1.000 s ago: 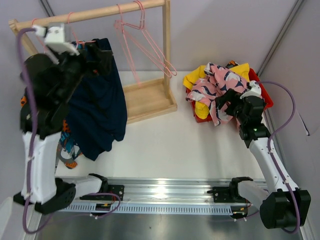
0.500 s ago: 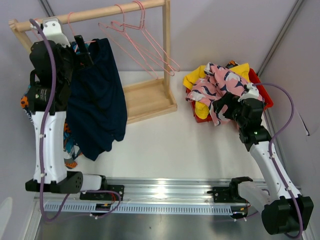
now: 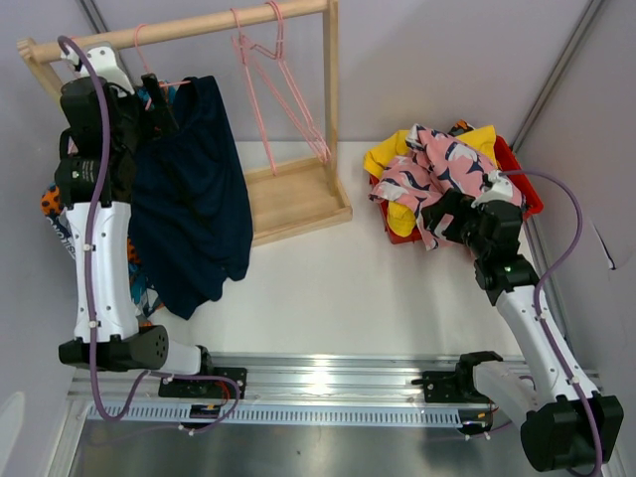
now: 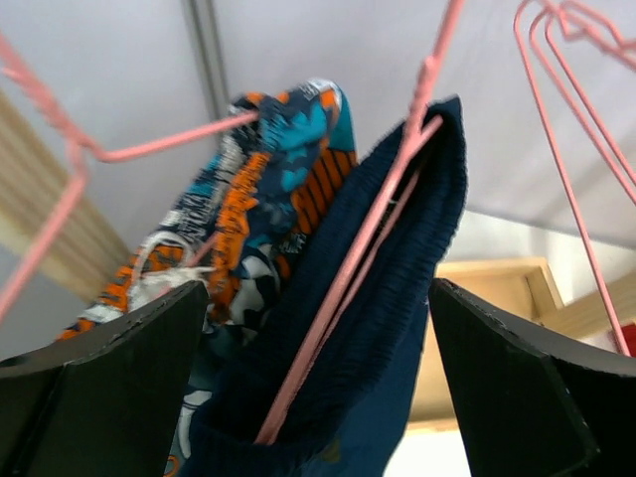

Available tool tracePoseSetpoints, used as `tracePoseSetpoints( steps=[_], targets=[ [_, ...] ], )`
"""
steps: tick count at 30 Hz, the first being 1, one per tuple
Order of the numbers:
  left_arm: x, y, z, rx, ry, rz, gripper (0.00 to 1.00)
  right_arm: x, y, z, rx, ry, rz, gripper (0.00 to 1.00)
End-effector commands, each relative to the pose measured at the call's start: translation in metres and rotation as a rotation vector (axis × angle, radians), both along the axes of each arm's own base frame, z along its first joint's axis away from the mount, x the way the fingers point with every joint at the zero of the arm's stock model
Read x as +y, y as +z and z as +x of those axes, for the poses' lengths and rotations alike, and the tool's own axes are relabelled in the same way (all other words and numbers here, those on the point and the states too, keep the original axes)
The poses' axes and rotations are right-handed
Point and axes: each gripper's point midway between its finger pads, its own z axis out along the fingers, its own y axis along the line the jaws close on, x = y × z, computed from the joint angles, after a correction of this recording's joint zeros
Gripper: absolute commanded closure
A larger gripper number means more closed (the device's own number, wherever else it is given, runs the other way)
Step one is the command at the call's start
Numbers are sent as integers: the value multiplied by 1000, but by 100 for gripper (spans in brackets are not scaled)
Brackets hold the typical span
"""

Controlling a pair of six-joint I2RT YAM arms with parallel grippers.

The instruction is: Remove the shorts from the hanger

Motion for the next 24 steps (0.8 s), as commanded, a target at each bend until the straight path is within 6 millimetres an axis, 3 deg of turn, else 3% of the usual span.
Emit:
tracePoseSetpoints(
  steps=[1, 6, 7, 10, 11, 14, 19, 22, 24],
  targets=[
    [-12, -9, 12, -2, -69, -46, 2, -1, 3, -6, -21, -2, -6, 0],
    [-12, -31, 28, 56, -71, -61, 21, -3, -5, -12, -18, -13, -8, 1],
    [-11, -27, 29, 50, -66, -61, 25, -3, -4, -13, -24, -10, -5, 0],
    [-11, -30, 37, 68, -61, -70, 66, -3, -6, -13, -16, -7, -12, 1],
    [-11, -30, 38, 68, -63, -73, 97, -3, -5, -13, -19, -8, -12, 0],
    [-21, -12, 38, 16, -114, -92, 100, -4, -3, -13, -25, -11, -12, 0],
    [-55, 30, 20, -88, -292, -130, 100, 0, -1, -15, -38, 2, 5, 0],
    [-68, 70, 4, -170, -361, -135, 100, 1, 1, -15, -44, 5, 10, 1],
    [-71, 75, 5, -174, -374, -146, 100, 1, 5, -16, -51, 4, 15, 1]
  ],
)
